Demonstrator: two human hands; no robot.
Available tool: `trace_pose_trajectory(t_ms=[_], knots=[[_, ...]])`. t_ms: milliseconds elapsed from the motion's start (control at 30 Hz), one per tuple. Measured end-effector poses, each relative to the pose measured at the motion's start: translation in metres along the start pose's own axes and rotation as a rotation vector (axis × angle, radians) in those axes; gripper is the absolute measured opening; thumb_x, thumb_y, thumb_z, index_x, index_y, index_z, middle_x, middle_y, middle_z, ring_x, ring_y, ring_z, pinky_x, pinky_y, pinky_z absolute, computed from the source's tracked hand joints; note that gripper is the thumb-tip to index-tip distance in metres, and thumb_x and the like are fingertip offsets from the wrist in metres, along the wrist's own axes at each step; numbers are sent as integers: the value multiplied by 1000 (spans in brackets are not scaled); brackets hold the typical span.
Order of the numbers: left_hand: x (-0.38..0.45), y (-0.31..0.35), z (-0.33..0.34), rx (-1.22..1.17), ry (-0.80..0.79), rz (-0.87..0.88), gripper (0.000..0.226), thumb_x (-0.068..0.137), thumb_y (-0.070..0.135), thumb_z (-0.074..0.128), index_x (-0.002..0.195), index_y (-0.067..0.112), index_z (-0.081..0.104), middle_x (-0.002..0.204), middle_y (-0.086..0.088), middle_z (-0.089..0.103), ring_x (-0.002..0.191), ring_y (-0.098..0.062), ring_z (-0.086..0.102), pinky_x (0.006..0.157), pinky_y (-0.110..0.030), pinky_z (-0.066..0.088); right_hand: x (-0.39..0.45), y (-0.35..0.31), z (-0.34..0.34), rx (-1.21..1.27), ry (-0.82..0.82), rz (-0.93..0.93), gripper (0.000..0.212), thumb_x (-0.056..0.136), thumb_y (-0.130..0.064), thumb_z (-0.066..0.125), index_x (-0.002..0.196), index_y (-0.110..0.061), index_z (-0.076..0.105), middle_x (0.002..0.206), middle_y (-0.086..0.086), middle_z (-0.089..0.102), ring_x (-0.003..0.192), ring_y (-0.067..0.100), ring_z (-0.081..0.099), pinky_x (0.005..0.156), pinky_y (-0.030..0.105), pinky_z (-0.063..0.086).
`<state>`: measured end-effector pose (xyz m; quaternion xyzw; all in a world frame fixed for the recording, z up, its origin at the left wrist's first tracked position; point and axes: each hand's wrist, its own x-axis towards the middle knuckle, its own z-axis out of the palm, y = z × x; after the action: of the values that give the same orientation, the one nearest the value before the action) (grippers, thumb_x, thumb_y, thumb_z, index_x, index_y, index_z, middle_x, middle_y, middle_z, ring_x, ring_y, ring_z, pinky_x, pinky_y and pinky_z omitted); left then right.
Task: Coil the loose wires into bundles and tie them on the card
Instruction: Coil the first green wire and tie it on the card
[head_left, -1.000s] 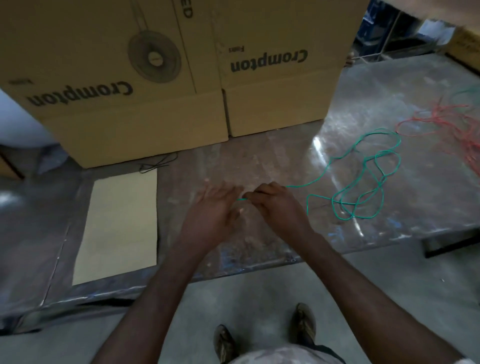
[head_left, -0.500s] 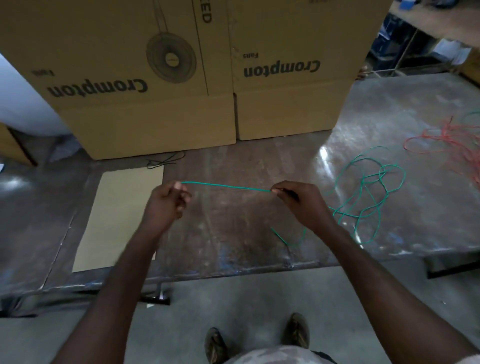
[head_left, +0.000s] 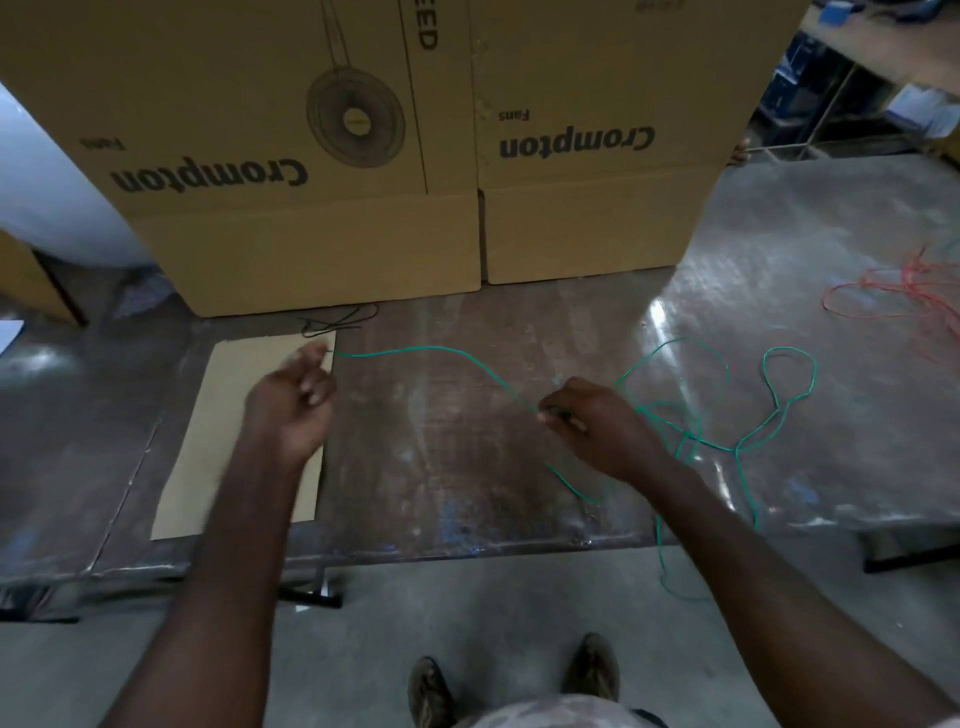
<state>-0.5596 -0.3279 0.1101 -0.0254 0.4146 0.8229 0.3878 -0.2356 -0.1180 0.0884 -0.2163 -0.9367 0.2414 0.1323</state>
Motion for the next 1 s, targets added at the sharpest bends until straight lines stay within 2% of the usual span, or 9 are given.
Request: trace_pose_trajectory(t_ms=[67, 167, 300, 367, 467, 567, 733, 833, 1000], knots=[[-8, -28, 31, 16, -18, 33, 19, 102, -4, 51, 113, 11, 54, 108, -5, 79, 51, -4, 49, 47, -16, 37, 5, -22, 12, 40, -103, -93, 16, 98, -22, 69, 111, -19, 78, 98, -1, 65, 89, 19, 66, 79, 26, 45], [-18, -62, 65, 145, -118, 69, 42, 108, 1, 48, 141, 25, 42, 135, -5, 71, 77, -10, 64, 62, -20, 48, 8, -46, 19, 100, -190, -202, 15, 97, -16, 70, 108, -19, 80, 90, -9, 59, 83, 5, 57, 74, 18, 33], [-35, -106, 80, 635, -274, 82, 54, 113, 5, 39, 160, 29, 28, 127, -8, 71, 80, -14, 73, 62, -21, 55, 12, -54, 10, 210, -86, -224, 14, 95, -13, 74, 107, -16, 81, 96, -2, 70, 84, -4, 60, 79, 16, 47], [-41, -121, 79, 783, -352, 48, 47, 111, 0, 41, 155, 17, 41, 109, -10, 74, 70, -13, 71, 57, -21, 54, 15, -50, 2, 236, -2, -208, 16, 93, -9, 77, 107, -13, 81, 95, -1, 70, 84, -12, 57, 79, 9, 43], [-50, -135, 76, 935, -451, 44, 41, 112, -1, 40, 143, 22, 54, 77, 4, 72, 52, -9, 61, 50, -21, 44, 18, -38, -8, 230, 70, -119, 11, 94, -18, 77, 104, -18, 81, 88, -3, 69, 75, 5, 61, 72, 23, 46], [-54, -138, 75, 912, -435, -4, 36, 111, -4, 40, 138, 9, 59, 56, 14, 54, 47, 4, 38, 44, -11, 30, 18, -27, -13, 235, 78, -78, 8, 90, -19, 83, 97, -18, 79, 87, -12, 67, 74, 1, 61, 70, 15, 43], [-52, -124, 53, 1191, -537, 149, 30, 113, 14, 49, 113, -1, 76, 64, 18, 50, 58, 5, 38, 56, -19, 33, 22, -9, -19, 210, 110, -28, 13, 84, -24, 88, 91, -21, 78, 86, -7, 66, 73, 6, 62, 69, 20, 48], [-53, -118, 53, 1295, -622, 228, 33, 112, 23, 52, 98, 10, 79, 58, 15, 47, 58, -3, 40, 56, -24, 33, 26, -9, -18, 190, 118, -46, 10, 86, -21, 86, 93, -21, 78, 89, -6, 67, 78, 6, 64, 73, 21, 50], [-48, -111, 48, 1026, -410, 53, 35, 113, 34, 49, 82, 20, 58, 55, 15, 33, 44, 1, 27, 41, -16, 23, 31, -2, -24, 259, 130, -12, 7, 88, -21, 85, 92, -21, 80, 88, -6, 70, 73, 9, 65, 69, 16, 46]])
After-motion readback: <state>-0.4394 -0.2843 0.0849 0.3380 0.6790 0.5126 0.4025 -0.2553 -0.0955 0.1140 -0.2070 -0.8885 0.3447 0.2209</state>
